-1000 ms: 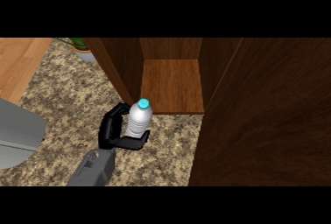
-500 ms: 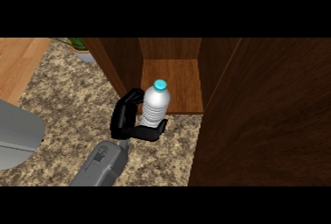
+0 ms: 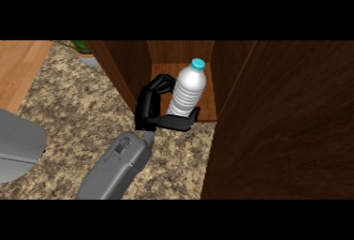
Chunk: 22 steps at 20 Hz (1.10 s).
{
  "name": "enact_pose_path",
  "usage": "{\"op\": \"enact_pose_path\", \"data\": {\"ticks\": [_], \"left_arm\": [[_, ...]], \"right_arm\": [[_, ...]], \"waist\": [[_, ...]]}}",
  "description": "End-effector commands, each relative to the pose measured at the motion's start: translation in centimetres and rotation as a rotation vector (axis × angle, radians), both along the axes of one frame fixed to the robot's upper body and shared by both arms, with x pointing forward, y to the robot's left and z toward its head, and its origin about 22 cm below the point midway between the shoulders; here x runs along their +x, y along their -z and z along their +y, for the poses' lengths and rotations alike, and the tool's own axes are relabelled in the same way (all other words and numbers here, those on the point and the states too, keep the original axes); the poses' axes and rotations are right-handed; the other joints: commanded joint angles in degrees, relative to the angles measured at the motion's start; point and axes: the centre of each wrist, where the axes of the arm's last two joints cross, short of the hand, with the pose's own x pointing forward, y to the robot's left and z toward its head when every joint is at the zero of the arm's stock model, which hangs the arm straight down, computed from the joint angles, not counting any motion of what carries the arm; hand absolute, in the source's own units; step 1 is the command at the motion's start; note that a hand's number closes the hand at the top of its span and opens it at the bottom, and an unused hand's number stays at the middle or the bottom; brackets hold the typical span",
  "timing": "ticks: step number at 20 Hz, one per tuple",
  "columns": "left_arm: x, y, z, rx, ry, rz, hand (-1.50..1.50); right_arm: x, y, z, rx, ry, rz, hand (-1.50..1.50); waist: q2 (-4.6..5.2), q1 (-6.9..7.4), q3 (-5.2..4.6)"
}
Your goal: Pick up the bottled water, place it into the cabinet and close the cabinet
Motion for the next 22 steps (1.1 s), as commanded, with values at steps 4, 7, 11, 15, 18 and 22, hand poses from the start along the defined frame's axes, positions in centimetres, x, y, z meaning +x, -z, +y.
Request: {"op": "enact_pose_path", "data": {"ticks": [4, 7, 11, 15, 18, 22], "left_arm": [[2.5, -1.2, -1.0, 0.014, -0.048, 0.054, 1.5], [1.9, -0.7, -1.7, 0.013, -0.081, 0.104, 1.5], [4.1, 0.4, -0.8, 0.04, -0.156, 0.116, 1.5], [5.3, -0.2, -1.3, 0.095, -0.214, 0.118, 1.5], [5.8, 1.2, 0.0, 0.113, -0.259, 0.123, 1.5], [6.3, 1.5, 0.2, 0.181, -0.311, 0.099, 1.5]], "right_arm": [[-1.3, -0.9, -0.7, -0.003, 0.01, -0.015, -1.5], [-3.9, -2.4, -2.0, 0.001, -0.001, -0.036, -1.5], [-2.0, -0.5, -1.7, 0.016, 0.002, -0.019, -1.5], [-2.1, -0.1, -1.9, 0.0, -0.009, -0.018, -1.5], [-2.5, -0.5, -2.4, 0.008, -0.013, -0.035, -1.5], [-2.7, -0.2, -2.1, 0.0, -0.027, -0.041, -1.5]], "waist": [[0.09, -0.03, -0.01], [-0.06, -0.66, 0.01], [0.37, -1.25, 0.0], [0.35, -1.8, 0.02], [0.57, -2.23, 0.01], [0.59, -2.8, 0.01]]}}
